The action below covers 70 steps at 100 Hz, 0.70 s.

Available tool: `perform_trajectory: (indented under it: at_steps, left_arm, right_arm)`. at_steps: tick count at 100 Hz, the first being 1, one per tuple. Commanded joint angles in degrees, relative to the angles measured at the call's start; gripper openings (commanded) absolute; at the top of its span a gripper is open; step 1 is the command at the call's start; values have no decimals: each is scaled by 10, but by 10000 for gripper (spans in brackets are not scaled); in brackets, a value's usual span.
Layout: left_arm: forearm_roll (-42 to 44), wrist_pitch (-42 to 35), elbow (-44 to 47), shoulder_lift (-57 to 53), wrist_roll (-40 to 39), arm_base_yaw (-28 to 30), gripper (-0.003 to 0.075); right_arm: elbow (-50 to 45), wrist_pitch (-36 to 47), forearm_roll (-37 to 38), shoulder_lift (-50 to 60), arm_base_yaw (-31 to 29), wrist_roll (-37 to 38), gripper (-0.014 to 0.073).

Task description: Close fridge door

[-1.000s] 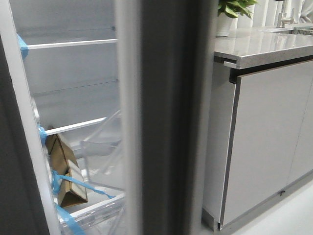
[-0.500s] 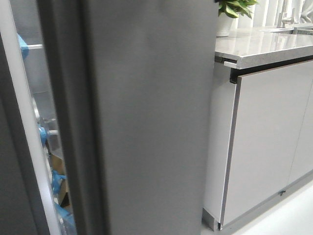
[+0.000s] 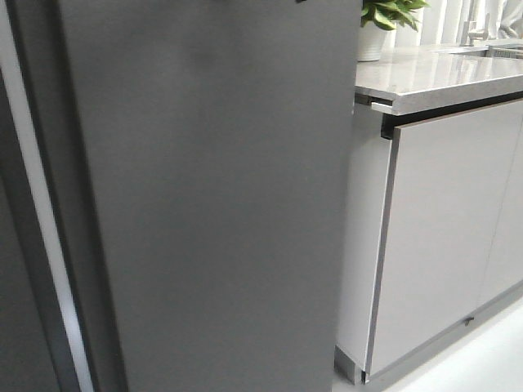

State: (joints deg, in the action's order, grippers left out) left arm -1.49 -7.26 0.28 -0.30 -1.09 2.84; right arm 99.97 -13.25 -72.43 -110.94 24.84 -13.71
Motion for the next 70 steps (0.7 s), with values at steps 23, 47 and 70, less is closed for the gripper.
perform_trajectory:
  at_steps: [23,47,70]
  left_arm:
    - [-2,-42,20,-12,-2,-2,-20]
    - [-2,-42,20,-12,-2,-2,-20]
    - [-2,-42,20,-12,-2,-1,-20]
  right_arm:
    - [195,22,-1,-104,19,-9,-46]
    - [345,21,-1,-205,29,9,-46]
    - [375,2,-1,-228,31,19,-46]
